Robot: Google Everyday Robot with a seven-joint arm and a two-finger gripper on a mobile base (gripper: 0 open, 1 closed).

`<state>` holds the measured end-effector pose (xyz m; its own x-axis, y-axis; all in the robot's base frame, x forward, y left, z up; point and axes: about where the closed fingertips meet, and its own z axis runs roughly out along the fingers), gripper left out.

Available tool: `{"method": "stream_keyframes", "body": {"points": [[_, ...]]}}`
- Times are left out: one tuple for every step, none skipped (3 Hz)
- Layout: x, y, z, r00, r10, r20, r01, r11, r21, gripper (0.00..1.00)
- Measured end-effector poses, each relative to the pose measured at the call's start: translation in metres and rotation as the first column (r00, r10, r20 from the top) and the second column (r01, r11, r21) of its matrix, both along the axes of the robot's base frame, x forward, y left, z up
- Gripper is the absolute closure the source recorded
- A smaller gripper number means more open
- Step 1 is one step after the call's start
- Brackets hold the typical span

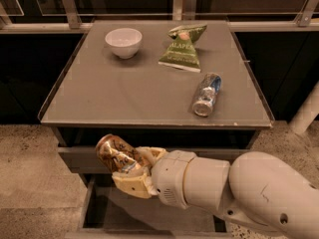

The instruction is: Place orange can into middle drawer

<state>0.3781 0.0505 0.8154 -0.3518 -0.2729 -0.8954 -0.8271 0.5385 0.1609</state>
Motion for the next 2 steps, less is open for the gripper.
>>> {"method": "stream_keyframes", "body": {"points": [[-0.004,-0.022,-0.028,0.9994,0.024,-0.024,-0.023,0.999,0.026,1.0],[-0.016,-0.041,-0.068,0.997,0.064,-0.043,-0.06,0.993,0.098,1.0]]}}
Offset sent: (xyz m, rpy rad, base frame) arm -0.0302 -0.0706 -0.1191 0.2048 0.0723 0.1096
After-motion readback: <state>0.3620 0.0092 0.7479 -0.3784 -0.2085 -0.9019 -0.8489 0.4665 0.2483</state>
